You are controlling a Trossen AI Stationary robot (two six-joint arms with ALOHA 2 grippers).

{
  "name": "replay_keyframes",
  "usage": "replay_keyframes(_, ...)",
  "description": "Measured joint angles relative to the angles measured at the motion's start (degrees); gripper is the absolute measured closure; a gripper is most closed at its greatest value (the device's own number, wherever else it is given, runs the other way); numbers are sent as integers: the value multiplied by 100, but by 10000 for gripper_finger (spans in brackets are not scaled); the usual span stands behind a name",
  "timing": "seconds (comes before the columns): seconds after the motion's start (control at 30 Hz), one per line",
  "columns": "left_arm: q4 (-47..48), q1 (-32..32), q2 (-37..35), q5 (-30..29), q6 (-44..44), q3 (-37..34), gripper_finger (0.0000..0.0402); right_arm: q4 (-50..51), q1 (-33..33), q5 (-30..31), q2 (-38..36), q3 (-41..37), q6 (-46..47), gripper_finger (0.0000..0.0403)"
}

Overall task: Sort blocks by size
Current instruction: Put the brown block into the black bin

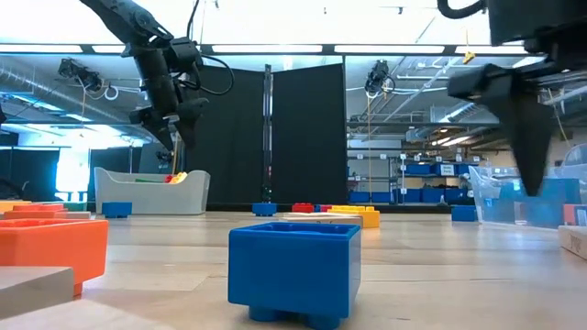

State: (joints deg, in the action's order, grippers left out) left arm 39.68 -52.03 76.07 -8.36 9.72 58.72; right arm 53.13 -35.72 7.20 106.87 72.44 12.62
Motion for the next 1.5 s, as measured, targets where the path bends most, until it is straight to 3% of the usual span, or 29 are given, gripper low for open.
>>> replay_keyframes(0.17, 2, 1, 0, 0, 0, 0, 99, -347, 101, 33, 0, -47, -601, 119)
replay_keyframes(0.37, 46, 1, 0, 0, 0, 0, 99, -1037, 143, -676, 0, -483, -702, 146)
replay_keyframes(0.5, 50, 2, 0, 0, 0, 0, 99, -1107, 141, -462, 2, -595, -663, 165)
replay_keyframes(0.63, 55, 1, 0, 0, 0, 0, 99, -1314, 222, -378, 2, -724, -382, 202)
replay_keyframes(0.8, 50, 2, 0, 0, -2, 0, 99, -1866, 319, -458, -43, -1013, -75, 279)
replay_keyframes(0.9, 45, 2, 0, 32, -1, 0, 99, -2005, 430, -385, -36, -1017, 413, 281)
replay_keyframes(1.0, 21, 0, 0, 490, -31, 0, 99, -1701, 526, 53, -44, -953, 1133, 281)
replay_keyframes(1.13, -292, 10, 0, 1346, -177, 0, 99, -1499, 693, 1157, -226, -962, 1753, 281)
replay_keyframes(1.37, -1335, 314, 0, 3193, -155, 0, 99, -1350, 1048, 3067, -1178, -946, 2673, 281)
replay_keyframes(1.5, -2127, 691, 0, 4027, -68, 0, 99, -1458, 1278, 3669, -1806, -944, 2714, 281)
